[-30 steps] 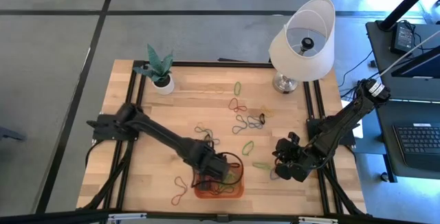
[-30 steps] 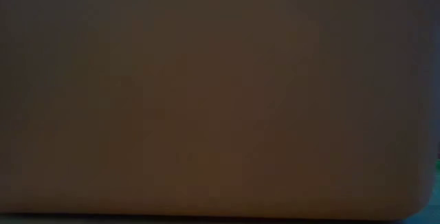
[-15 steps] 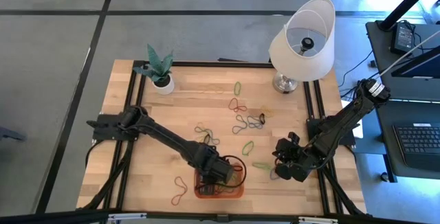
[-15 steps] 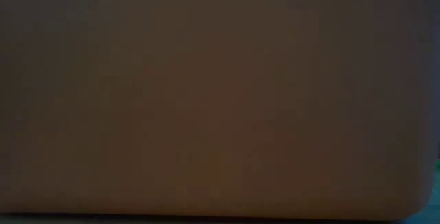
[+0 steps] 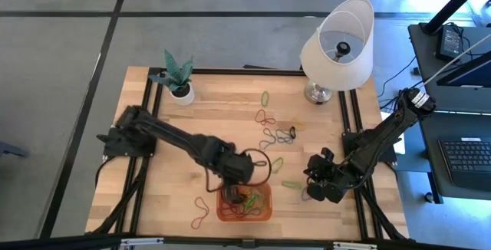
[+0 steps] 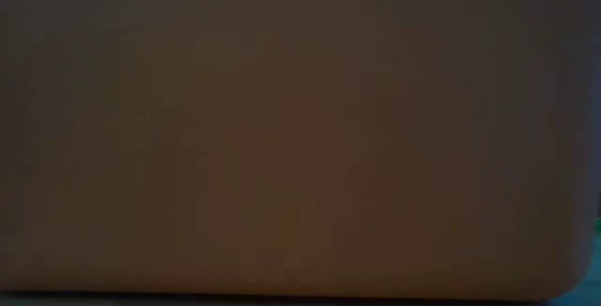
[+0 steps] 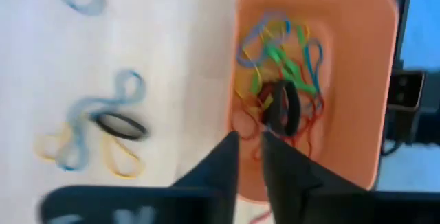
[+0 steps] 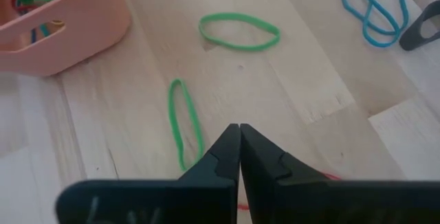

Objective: Pick and place rubber bands into bin
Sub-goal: Put the blue rubber band into the bin

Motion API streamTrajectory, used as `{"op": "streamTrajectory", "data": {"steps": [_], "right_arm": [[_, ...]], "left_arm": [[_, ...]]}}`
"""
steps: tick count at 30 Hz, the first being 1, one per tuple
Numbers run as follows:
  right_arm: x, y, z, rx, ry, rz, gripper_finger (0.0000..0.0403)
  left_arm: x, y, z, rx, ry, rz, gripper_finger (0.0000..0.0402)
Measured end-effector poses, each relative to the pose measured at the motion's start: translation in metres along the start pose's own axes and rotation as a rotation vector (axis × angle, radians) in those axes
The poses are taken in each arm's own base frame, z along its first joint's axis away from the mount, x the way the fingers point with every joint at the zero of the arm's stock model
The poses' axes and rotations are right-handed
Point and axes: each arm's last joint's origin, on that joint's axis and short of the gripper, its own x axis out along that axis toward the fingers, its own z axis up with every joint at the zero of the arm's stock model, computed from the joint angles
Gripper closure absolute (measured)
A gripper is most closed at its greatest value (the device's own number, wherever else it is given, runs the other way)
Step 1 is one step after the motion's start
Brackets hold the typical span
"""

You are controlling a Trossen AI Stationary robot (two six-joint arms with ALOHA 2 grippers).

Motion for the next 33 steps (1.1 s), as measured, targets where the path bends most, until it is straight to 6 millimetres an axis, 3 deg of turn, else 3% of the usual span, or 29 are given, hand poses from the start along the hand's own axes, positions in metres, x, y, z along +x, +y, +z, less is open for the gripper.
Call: {"op": "streamTrajectory", "data": {"steps": [3,9,14,21,27,33], "right_arm": [[0.0,0.001,0.0,0.003,-0.002,0.005,0.0387],[0.0,0.002,0.001,0.014,-0.008,0.019,0.0387],[0.0,0.005,0.002,0.032,-0.02,0.046,0.0387],[0.005,0.002,0.014,0.088,-0.104,0.016,0.0387],[0.011,-0.002,0.046,0.149,-0.187,-0.015,0.0395],[0.01,-0.01,0.105,0.149,-0.285,-0.06,0.0399]], "left_arm": [[-0.023,0.007,0.0,0.013,-0.082,0.033,0.0392],[-0.051,0.015,-0.006,0.073,-0.142,0.047,0.04],[-0.056,0.023,-0.017,0.147,-0.158,0.09,0.04],[-0.047,0.057,-0.057,0.12,-0.212,0.085,0.04],[-0.042,0.092,-0.107,0.077,-0.331,0.045,0.04],[-0.035,0.124,-0.157,0.039,-0.403,0.042,0.0401]]}}
